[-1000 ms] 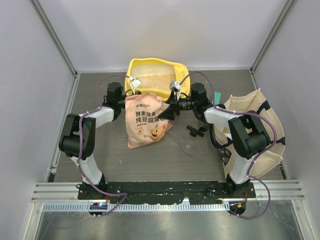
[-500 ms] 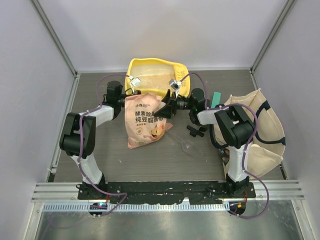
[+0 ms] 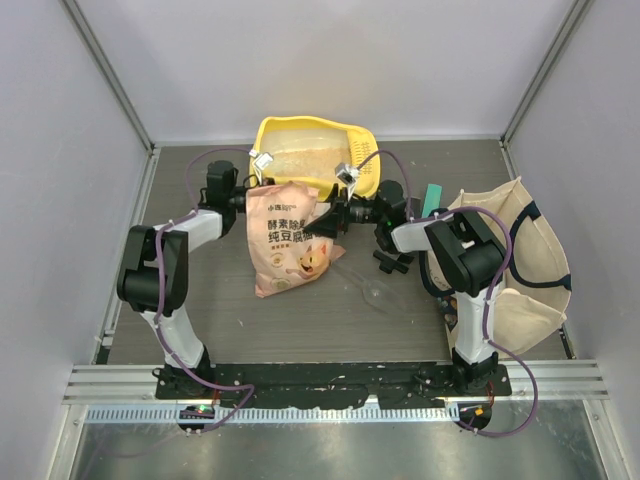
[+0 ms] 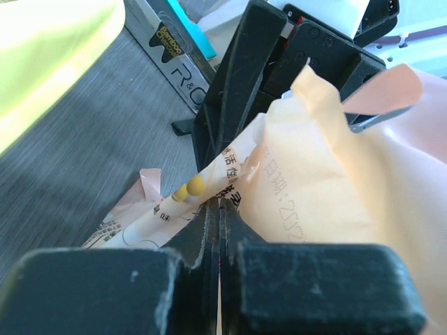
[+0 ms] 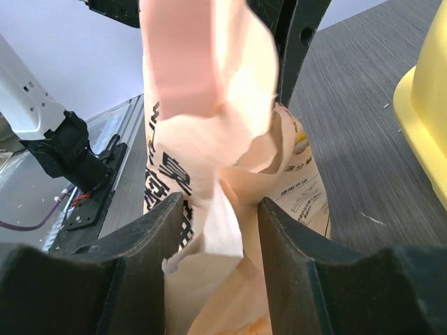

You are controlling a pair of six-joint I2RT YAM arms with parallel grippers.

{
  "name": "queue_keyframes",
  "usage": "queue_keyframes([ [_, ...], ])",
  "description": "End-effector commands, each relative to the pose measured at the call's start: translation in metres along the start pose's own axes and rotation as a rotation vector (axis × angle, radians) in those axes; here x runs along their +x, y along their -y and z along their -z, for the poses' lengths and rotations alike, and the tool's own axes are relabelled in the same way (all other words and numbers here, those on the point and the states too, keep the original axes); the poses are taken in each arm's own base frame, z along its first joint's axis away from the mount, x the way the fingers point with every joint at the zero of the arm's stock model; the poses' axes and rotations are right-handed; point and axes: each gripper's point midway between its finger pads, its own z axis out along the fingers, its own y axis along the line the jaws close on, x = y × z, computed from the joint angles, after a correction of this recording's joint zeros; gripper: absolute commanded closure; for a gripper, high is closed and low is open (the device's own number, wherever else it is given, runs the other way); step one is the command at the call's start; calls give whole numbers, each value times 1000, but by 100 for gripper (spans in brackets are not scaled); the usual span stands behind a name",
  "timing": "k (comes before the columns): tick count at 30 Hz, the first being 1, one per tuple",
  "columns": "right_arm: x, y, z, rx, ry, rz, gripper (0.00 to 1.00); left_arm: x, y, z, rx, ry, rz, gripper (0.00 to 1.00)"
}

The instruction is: Fill the litter box with clean litter

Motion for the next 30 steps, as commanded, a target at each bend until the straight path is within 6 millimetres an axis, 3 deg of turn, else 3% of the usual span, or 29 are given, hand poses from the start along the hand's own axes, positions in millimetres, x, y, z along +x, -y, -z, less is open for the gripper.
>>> queue_keyframes([
  [1,-7,-10,-7,-19,2,83,55,-19,2,3,-19,35,-51,100],
  [4,-11,-10,-10,-15,10,67,63,-19,3,5,-30,36,-47,100],
  [10,-21,-22,-21,-36,30,31,67,-18,-3,19,-107,47,-54,100],
  [14,-22,-15,-24,-7,60,-61,80,-20,-3,33,-157,57,-73,99],
  [16,-27,-18,-24,-13,71,-107,88,-18,-7,45,-218,50,-80,93],
  [17,-29,-18,-23,-15,72,-118,89,-27,-5,58,-259,70,-108,83],
  [19,-38,-21,-19,-12,83,-143,91,-21,-11,79,-355,61,-83,73],
  [20,-38,-22,-16,-13,78,-154,91,-23,-13,98,-396,90,-74,65],
  [22,-42,-21,-10,-1,75,-173,93,-21,1,117,-436,100,-102,58],
  [24,-39,-21,-7,12,67,-206,93,-4,19,131,-467,57,-95,50],
  [25,-42,-21,-4,16,70,-216,94,6,24,134,-455,-3,-222,49],
  [26,-41,-21,-3,20,64,-225,94,28,36,135,-434,-57,-168,47],
  [29,-37,-23,-2,31,37,-227,92,55,65,133,-373,-96,-228,42],
  [30,-36,-23,-1,32,33,-226,87,58,70,133,-370,-94,-241,41],
])
